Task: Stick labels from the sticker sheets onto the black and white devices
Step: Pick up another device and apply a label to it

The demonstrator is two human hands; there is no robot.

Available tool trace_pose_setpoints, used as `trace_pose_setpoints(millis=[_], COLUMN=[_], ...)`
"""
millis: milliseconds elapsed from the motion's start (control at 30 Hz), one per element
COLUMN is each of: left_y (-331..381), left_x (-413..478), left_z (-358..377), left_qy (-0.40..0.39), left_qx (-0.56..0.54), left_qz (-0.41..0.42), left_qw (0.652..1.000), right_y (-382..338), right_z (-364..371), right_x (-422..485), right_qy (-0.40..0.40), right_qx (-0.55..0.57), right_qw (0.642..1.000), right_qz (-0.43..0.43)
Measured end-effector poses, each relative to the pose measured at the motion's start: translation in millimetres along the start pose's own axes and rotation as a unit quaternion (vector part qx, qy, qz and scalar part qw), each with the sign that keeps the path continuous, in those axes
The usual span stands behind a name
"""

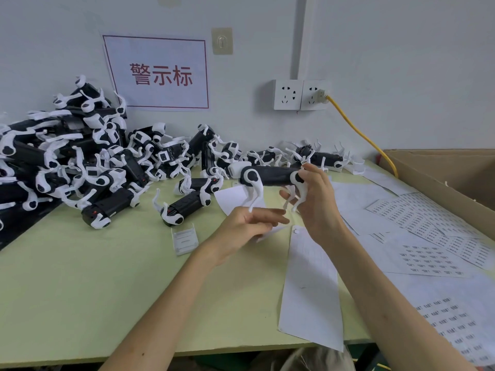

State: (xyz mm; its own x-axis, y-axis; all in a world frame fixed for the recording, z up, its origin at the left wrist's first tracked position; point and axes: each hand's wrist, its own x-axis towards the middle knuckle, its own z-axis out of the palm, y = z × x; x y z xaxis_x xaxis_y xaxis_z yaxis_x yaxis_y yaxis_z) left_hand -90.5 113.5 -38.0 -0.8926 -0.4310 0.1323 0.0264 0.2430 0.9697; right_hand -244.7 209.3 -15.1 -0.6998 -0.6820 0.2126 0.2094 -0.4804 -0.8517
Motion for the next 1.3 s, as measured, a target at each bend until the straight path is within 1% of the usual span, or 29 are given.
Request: trace_pose_setpoints(millis=[167,300,367,400,467,500,567,633,733,800,867,1000,1067,1167,1300], left_y=[-7.9,-11.2,-8.6,-6.1,-0.7,1.2,4.0,5.7,5.3,5.3,6.5,5.7,4.9,0.6,-3.9], left_x=[3.0,5.0,5.9,5.7,5.4,5.8,5.2,3.3,0.9,1.0,2.2,4.6,6.2,8.4,9.3], left_z=[-3.2,-5.3,-5.7,-6.5,-9.9,-11.5,-13.2,-12.8,-10.1,-8.6,-7.9,-11.8,-12.5,-11.2,-10.2], left_qy=[-0.001,0.007,0.025,0.031,0.024,0.007,-0.036,-0.06,-0.055,-0.033,-0.017,0.038,0.066,0.095,0.093], left_qx=[0.014,0.003,-0.05,-0.102,-0.215,-0.258,-0.303,-0.292,-0.277,-0.293,-0.308,-0.353,-0.359,-0.343,-0.311], left_qz=[0.009,0.0,-0.015,-0.021,-0.037,-0.048,-0.084,-0.122,-0.125,-0.117,-0.109,-0.08,-0.075,-0.066,-0.051], left_qw=[1.0,1.0,0.998,0.994,0.976,0.965,0.948,0.947,0.951,0.948,0.945,0.931,0.928,0.932,0.944], right_y=[-4.8,-7.5,-10.1,-10.6,-9.5,-8.3,-4.2,-0.7,2.5,3.7,3.4,1.1,-1.1,-1.9,-0.3], right_z=[-1.6,-4.0,-6.6,-6.6,-5.1,-4.1,-2.2,-0.7,2.1,2.3,1.0,-5.3,-5.9,-2.4,4.6], right_x=[-1.9,-6.3,-7.1,-6.9,-6.3,-5.5,-5.3,-6.0,-7.4,-7.4,-5.9,-1.7,-2.6,-4.7,-10.3], right_qy=[-0.034,-0.02,-0.039,-0.051,-0.072,-0.081,-0.103,-0.124,-0.136,-0.123,-0.088,0.017,0.026,-0.031,-0.133], right_qx=[0.059,0.068,0.062,0.062,0.062,0.057,0.013,-0.075,-0.161,-0.196,-0.21,-0.149,-0.133,-0.133,-0.172], right_qw=[0.997,0.997,0.996,0.996,0.994,0.993,0.992,0.987,0.977,0.973,0.974,0.989,0.991,0.991,0.976], right_qz=[0.027,0.041,0.045,0.048,0.06,0.067,0.076,0.073,0.046,0.018,-0.005,-0.003,0.001,0.003,0.013])
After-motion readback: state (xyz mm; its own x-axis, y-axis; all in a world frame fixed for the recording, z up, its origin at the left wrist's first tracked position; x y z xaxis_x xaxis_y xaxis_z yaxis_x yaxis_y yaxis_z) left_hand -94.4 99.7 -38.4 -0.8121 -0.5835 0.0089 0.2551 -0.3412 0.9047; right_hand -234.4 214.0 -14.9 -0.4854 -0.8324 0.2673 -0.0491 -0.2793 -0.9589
